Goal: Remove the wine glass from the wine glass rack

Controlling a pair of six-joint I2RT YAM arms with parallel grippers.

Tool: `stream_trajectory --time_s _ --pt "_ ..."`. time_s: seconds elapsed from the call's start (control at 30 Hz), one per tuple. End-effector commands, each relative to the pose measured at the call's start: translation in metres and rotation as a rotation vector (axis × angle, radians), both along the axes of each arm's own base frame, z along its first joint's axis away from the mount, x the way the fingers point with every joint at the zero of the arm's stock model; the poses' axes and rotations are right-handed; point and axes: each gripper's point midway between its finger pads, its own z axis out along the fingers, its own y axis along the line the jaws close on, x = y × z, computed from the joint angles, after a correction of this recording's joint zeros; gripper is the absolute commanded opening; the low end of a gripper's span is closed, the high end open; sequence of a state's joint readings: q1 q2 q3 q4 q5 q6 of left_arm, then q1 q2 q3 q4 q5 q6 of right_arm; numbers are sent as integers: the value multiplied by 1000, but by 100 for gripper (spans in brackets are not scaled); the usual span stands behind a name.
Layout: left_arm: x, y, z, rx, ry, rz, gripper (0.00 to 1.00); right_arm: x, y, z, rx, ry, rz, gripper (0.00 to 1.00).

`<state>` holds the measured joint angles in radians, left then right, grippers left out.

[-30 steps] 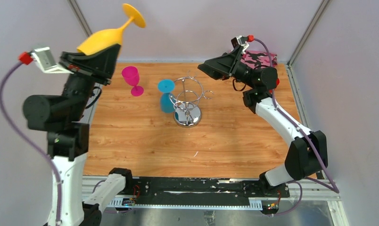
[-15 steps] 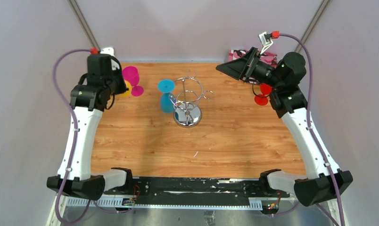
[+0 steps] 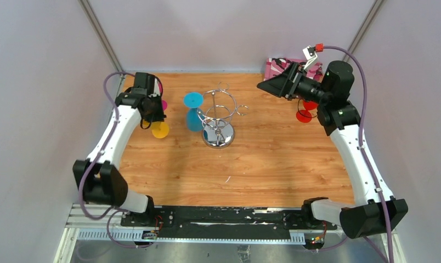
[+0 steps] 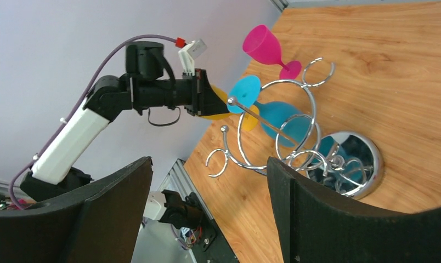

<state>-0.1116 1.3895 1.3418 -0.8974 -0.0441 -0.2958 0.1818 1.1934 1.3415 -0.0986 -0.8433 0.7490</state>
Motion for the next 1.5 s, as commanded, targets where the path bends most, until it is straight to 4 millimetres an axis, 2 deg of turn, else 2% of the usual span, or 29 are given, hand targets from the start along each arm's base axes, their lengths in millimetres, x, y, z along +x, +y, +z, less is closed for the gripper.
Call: stream_trajectory --time_s 0.0,0.13,0.27,0.43,0.73,0.9,1.0,1.13,1.23,1.37,1.47 --pt "35 -1 -27 -1 28 15 0 4 -14 -5 -23 -13 -32 81" --pt "52 -3 -37 11 64 -18 0 10 -24 -7 -27 -11 -64 81" --pt "55 17 -45 127 147 4 0 15 -31 -13 -25 12 -72 81" --pt "60 30 -50 144 165 37 0 19 -32 -17 -23 25 -78 81" --pt "68 18 -76 79 229 4 0 21 -32 -20 -10 38 -70 81" --pt "65 21 -84 96 245 3 4 21 -33 -20 -7 39 -71 81" --pt "64 21 -84 94 246 -1 10 21 -33 -20 -2 40 -68 81" --pt "64 21 -82 97 241 -1 28 22 -32 -22 7 47 -59 81" --pt "62 21 -76 94 229 1 35 23 -31 -24 15 54 -51 81" --pt "62 23 -54 98 171 20 40 24 -30 -24 23 57 -44 81" --pt "61 26 -30 104 114 32 42 24 -28 -27 34 76 -34 81"
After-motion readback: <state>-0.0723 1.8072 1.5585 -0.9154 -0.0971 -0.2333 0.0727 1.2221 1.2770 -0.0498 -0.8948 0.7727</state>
